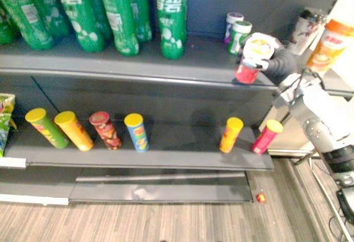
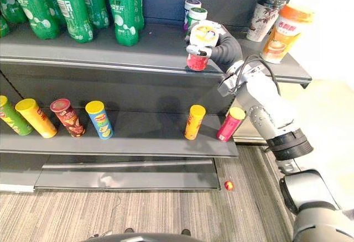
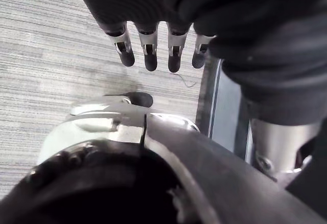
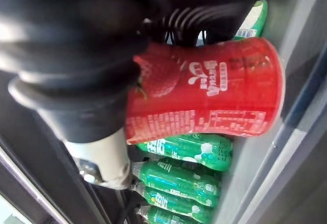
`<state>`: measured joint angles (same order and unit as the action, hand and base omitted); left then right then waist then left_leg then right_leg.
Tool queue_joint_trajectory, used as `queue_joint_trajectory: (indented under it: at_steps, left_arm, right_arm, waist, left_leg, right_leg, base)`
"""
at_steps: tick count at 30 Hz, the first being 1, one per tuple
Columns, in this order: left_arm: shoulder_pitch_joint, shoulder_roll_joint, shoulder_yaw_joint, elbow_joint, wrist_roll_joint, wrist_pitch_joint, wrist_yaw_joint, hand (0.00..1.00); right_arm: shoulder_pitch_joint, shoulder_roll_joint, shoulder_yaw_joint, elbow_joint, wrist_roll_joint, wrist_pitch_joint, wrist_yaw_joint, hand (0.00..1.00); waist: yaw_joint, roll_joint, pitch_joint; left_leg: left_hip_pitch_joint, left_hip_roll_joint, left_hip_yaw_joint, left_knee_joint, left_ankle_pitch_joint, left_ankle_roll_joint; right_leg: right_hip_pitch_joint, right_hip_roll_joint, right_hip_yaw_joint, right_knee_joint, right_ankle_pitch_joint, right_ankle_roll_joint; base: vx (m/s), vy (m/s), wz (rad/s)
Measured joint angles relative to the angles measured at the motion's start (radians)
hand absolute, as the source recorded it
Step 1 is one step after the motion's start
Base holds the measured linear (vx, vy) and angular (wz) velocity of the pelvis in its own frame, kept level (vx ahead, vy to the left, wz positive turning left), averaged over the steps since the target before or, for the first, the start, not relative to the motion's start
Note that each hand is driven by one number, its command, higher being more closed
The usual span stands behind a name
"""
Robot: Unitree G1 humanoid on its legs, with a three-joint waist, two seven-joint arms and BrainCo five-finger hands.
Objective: Put the gum and the chips on the shelf.
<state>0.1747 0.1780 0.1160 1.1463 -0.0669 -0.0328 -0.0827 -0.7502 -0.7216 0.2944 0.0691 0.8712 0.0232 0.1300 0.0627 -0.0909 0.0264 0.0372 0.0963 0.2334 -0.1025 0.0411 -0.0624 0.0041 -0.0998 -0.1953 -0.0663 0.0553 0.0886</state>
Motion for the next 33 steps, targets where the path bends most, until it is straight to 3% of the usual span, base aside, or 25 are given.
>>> queue_joint_trajectory:
  at_steps: [20, 29, 30, 33]
  left_arm:
    - [-0.013, -0.013, 0.009, -0.016, -0.008, 0.001, 0.021, 0.00]
    - [-0.013, -0.013, 0.009, -0.053, -0.010, 0.001, 0.021, 0.00]
    - [-0.013, -0.013, 0.009, -0.053, -0.010, 0.001, 0.021, 0.00]
    - [-0.013, -0.014, 0.009, -0.058, -0.010, 0.001, 0.021, 0.00]
  right_arm:
    - [-0.080, 0.117, -0.089, 0.188, -0.077, 0.021, -0.078, 1.00]
    - [-0.087, 0.154, -0.160, 0.224, -0.088, -0.009, -0.086, 1.00]
    - [-0.087, 0.155, -0.163, 0.226, -0.088, -0.009, -0.086, 0.00]
    - [-0.087, 0.156, -0.168, 0.243, -0.116, -0.010, -0.085, 0.00]
  waist:
    - [0.008, 0.011, 0.045]
    - [0.010, 0.007, 0.078]
    - [0.012, 0.007, 0.078]
    - [0.019, 0.007, 0.079]
  left_leg:
    - [-0.017, -0.001, -0.027, 0.000, 0.008, -0.001]
    - [-0.016, -0.008, -0.024, 0.000, 0.007, -0.002]
    - [-0.016, -0.008, -0.024, 0.000, 0.006, -0.002]
    - [-0.016, -0.008, -0.023, 0.000, 0.004, -0.005]
  right_leg:
    - [-0.002, -0.001, -0.025, 0.001, 0.000, 0.000]
    - [-0.001, -0.007, -0.027, 0.000, -0.002, -0.001]
    - [-0.001, -0.007, -0.027, 0.000, -0.002, -0.001]
    - [-0.001, -0.007, -0.026, 0.000, -0.002, -0.001]
  base:
    - [0.00, -0.005, 0.03]
    - [0.00, 0.000, 0.00]
    - [0.00, 0.000, 0.00]
    - [0.00, 0.000, 0.00]
